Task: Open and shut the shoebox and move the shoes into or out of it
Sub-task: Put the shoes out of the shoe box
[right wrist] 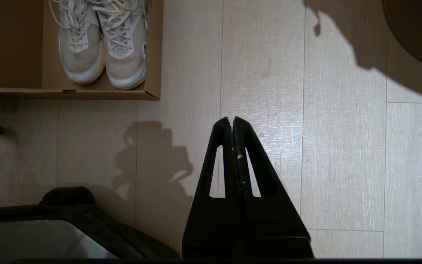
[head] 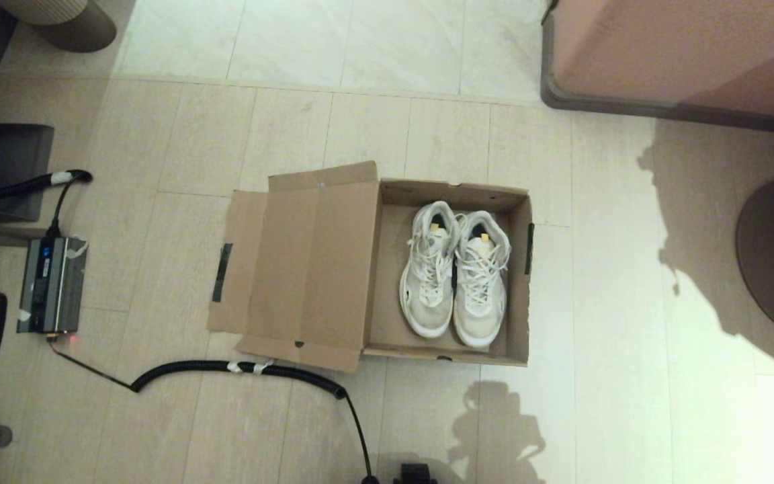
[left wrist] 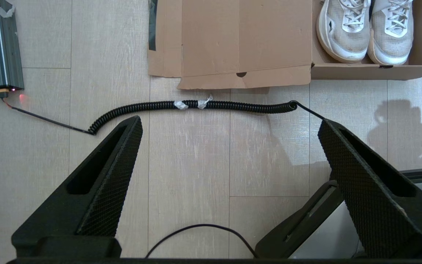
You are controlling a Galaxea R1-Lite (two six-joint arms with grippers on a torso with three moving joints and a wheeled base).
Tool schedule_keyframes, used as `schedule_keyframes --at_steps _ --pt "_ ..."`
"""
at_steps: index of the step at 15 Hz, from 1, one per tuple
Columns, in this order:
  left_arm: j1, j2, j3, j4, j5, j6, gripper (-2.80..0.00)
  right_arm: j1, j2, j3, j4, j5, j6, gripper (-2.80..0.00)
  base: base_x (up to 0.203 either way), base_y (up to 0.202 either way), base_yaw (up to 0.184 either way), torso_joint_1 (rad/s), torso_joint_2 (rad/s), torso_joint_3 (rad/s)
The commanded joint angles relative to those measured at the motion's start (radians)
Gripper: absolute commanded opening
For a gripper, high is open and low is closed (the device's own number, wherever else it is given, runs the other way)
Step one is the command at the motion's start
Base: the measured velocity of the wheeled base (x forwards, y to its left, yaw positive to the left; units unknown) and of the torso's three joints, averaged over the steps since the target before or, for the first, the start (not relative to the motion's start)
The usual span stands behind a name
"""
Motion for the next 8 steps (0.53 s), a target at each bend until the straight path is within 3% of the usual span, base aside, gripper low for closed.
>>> schedule_keyframes --at_steps 1,4,6,8 --pt "0.000 0.002 0.008 0.000 0.001 0.000 0.00 0.000 0.002 0.000 0.001 0.001 -0.001 -2.80 0.000 0.000 0.000 0.000 0.00 0.000" --pt "0.000 0.002 0.008 0.000 0.001 0.000 0.00 0.002 0.067 -0.091 0.018 0.020 0.002 -2.80 0.000 0.000 0.000 0.000 0.00 0.000" --pt "0.000 0.002 0.008 0.000 -0.001 0.000 0.00 0.003 0.264 -0.299 0.025 0.057 0.095 -2.80 0.000 0.000 0.000 0.000 0.00 0.000" --pt "0.000 0.002 0.008 0.000 -0.001 0.000 0.00 0.005 0.590 -0.510 0.045 0.101 0.194 -2.80 0.000 0.000 0.000 0.000 0.00 0.000"
